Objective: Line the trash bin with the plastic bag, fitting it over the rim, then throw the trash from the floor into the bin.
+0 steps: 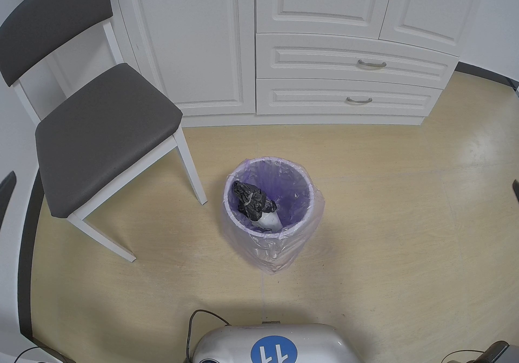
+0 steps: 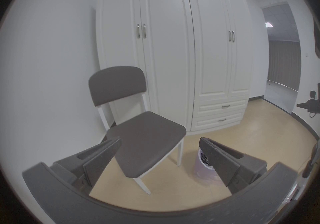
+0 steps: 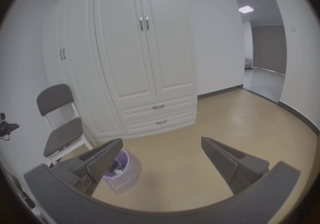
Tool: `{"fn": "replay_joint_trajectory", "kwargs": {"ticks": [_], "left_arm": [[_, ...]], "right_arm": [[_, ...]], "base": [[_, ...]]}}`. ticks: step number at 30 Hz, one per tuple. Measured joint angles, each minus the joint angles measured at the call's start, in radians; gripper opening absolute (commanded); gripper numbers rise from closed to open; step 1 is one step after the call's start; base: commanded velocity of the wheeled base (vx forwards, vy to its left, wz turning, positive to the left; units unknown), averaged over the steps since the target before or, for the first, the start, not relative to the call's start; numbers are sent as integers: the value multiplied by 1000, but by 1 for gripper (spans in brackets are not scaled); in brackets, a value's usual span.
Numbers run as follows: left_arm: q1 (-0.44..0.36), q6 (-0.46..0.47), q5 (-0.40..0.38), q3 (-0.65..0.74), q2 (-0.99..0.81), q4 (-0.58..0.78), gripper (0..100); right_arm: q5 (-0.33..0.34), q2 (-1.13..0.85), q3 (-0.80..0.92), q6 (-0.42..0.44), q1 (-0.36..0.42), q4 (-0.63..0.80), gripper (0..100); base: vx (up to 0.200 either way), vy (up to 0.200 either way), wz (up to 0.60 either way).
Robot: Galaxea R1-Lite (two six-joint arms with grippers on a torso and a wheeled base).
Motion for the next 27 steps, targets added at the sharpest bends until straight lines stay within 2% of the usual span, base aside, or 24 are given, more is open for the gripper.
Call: {"fn": "replay_joint_trajectory", "kwargs": {"ticks": [12,27], "left_arm": [[87,-1,-1,-39,-174,157,100],[106,-6,-1,-111,-340,334,100]], "right_arm": [[8,-209,-25,8,-99,56,100],[18,-412,-109,37,-140,263,100]], "base": [[0,0,0],[0,0,0]]}}
